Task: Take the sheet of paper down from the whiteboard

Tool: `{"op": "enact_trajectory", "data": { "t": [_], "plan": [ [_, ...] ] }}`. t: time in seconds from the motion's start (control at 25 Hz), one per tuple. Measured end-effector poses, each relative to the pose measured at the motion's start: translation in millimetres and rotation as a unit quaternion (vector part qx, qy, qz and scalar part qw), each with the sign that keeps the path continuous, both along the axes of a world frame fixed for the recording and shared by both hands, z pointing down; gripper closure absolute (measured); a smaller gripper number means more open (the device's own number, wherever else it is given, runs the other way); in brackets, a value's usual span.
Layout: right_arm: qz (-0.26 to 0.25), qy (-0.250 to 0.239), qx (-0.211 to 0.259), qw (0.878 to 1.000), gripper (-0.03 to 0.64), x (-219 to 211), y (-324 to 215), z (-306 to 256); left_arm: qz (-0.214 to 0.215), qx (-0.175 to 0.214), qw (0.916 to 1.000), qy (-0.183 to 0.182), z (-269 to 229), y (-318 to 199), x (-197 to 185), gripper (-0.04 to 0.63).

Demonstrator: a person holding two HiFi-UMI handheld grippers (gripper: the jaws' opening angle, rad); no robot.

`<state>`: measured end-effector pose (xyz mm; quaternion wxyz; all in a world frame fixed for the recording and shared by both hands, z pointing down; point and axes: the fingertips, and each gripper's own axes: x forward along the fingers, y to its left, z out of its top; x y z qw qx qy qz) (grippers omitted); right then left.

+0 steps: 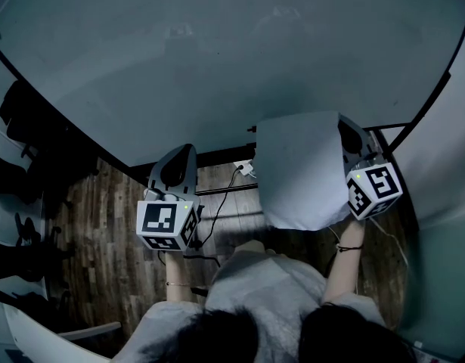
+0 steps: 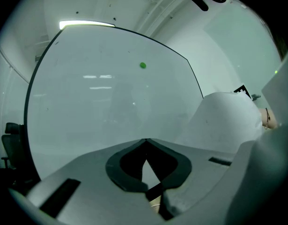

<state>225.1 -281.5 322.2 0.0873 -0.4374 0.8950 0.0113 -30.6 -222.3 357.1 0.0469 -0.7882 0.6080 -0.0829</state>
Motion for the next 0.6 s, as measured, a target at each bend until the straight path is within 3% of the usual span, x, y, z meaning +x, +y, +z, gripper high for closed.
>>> {"op": "enact_trajectory", "data": {
  "t": [0.6],
  "plan": [
    [-0.011,0.005,0.014,1.0,0.615,-7,1,-5,0.01,-0.002,0.9999,0.003,-5,-2,10,0.591]
  ]
}}
